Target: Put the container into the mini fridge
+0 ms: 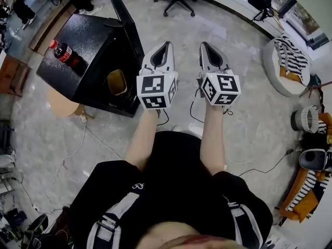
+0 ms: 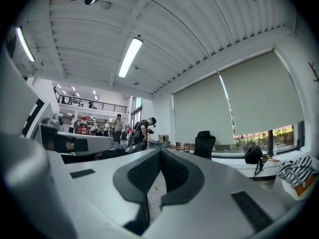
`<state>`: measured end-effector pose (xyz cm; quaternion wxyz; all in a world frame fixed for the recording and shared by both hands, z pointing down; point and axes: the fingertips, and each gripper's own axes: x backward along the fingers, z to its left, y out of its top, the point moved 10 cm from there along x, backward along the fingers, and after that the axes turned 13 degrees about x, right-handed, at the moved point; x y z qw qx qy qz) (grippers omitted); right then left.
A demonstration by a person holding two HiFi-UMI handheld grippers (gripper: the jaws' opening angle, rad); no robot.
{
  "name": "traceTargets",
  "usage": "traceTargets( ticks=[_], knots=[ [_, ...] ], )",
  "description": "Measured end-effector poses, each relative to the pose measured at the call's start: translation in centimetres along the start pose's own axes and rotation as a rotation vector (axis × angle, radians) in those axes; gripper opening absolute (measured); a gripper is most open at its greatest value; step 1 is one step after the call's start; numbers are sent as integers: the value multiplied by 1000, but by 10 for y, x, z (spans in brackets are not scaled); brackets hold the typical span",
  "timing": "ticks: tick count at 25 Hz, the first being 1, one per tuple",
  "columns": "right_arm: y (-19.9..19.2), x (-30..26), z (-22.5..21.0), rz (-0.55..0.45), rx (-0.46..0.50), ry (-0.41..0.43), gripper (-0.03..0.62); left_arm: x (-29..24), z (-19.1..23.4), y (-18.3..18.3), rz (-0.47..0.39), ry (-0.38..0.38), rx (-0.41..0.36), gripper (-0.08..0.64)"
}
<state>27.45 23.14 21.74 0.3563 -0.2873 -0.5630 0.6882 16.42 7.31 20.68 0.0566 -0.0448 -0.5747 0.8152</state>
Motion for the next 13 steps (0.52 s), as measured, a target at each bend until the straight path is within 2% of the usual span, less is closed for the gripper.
traceTargets(
  ticks=[13],
  knots=[
    [6,-18,-22,-22,-1,26,12,-18,-8,8,-20,24,-29,5]
  ],
)
